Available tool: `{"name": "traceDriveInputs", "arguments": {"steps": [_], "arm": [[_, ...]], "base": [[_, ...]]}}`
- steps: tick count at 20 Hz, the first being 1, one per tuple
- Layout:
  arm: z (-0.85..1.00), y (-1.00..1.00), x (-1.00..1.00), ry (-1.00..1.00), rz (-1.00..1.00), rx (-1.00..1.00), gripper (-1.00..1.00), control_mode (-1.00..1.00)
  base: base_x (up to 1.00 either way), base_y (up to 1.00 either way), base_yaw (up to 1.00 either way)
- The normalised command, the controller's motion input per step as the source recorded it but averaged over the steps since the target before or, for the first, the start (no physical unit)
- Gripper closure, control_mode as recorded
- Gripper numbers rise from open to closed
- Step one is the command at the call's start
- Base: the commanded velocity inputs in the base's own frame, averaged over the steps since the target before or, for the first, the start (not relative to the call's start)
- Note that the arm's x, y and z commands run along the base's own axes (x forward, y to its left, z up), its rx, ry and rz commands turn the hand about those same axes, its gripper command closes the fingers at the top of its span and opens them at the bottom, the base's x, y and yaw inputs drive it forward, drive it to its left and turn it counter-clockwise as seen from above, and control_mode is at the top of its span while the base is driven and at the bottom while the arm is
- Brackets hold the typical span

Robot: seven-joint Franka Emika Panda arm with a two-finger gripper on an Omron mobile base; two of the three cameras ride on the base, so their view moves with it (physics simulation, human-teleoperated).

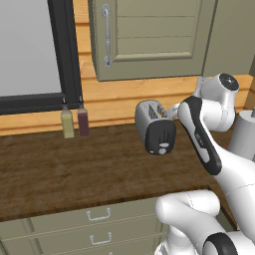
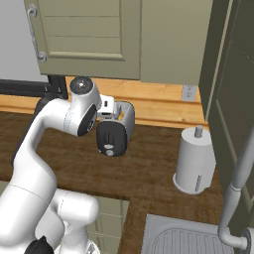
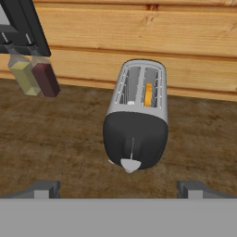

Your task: Start the toaster. Once the lever pops up, take the bread to the plate on the dining counter.

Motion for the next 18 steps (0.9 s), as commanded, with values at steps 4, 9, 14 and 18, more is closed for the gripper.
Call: {"name": "traceDriveInputs", "arguments": {"steps": [4,9,14,18], "arm": [[0.0,0.0,0.0,0.0,0.0,0.0,-1.0,-1.0],[0.0,0.0,0.0,0.0,0.0,0.0,-1.0,-1.0],[0.0,0.0,0.0,0.0,0.0,0.0,-1.0,-1.0],[0.0,0.0,0.0,0.0,0.0,0.0,-1.0,-1.0]], "base": [[0.0,0.0,0.0],[0.0,0.0,0.0],[0.0,0.0,0.0],[0.0,0.0,0.0]]}}
